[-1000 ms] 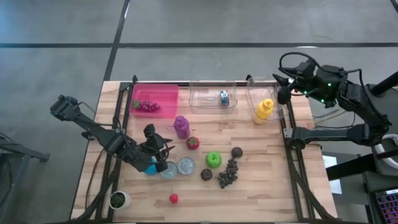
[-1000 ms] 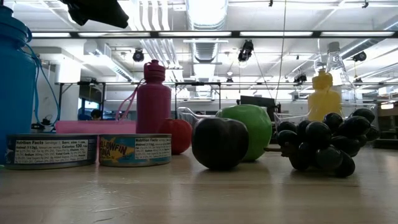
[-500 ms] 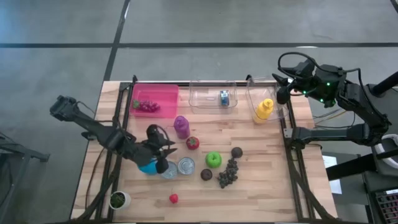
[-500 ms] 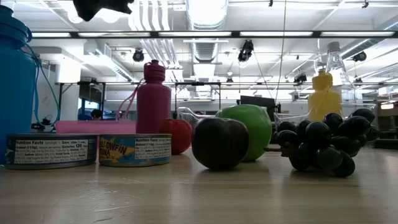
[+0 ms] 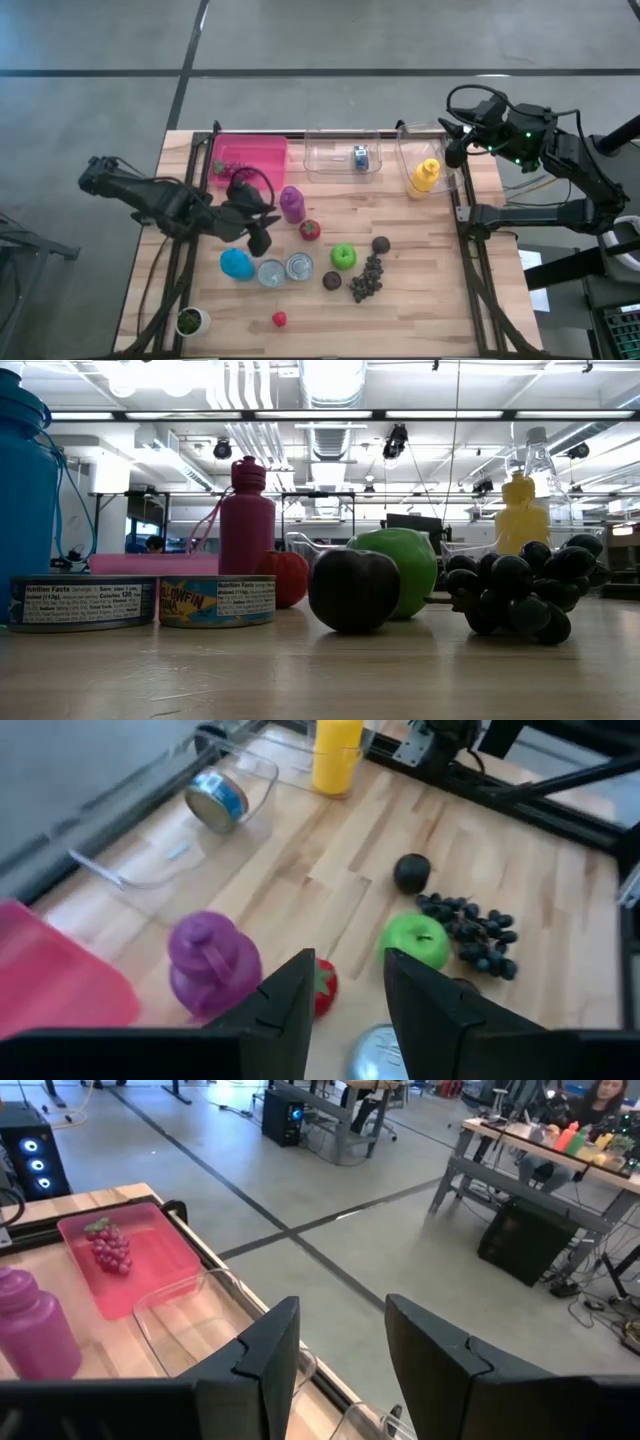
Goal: Pick & Place Food Item
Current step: Put the purple water bottle into the right transparent bin
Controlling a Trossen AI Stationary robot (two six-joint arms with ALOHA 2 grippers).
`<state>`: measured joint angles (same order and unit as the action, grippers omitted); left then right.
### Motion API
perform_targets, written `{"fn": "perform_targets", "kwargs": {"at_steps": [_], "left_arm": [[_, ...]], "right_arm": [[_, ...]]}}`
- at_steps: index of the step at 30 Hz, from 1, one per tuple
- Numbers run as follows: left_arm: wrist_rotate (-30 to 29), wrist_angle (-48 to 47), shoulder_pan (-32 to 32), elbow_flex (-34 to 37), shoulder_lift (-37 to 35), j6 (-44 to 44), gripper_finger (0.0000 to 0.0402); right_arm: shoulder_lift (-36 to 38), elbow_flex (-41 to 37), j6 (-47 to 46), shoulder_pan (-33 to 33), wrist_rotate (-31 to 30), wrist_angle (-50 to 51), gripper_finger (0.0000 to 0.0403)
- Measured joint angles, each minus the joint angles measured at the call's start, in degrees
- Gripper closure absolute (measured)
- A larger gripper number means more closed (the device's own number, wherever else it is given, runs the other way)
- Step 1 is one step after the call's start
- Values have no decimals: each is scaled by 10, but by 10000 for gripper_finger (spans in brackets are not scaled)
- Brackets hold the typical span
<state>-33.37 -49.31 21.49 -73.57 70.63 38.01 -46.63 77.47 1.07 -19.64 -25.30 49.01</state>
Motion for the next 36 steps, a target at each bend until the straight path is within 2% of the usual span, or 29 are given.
{"fn": "perform_targets", "kwargs": {"at_steps": [7, 11, 16, 25, 36], "left_arm": [[9, -3, -33, 16, 0, -18, 275], [21, 1, -49, 23, 10, -71, 277], [65, 5, -93, 45, 20, -93, 281], [78, 69, -173, 77, 20, -109, 282], [83, 196, -195, 167, 19, -112, 282]], "right_arm": [[0, 0, 0, 0, 0, 0, 253], [0, 0, -2, 0, 0, 0, 260], [0, 0, -6, 0, 0, 0, 267], [-1, 0, -7, 0, 0, 0, 267], [-1, 0, -10, 0, 0, 1, 269]]}}
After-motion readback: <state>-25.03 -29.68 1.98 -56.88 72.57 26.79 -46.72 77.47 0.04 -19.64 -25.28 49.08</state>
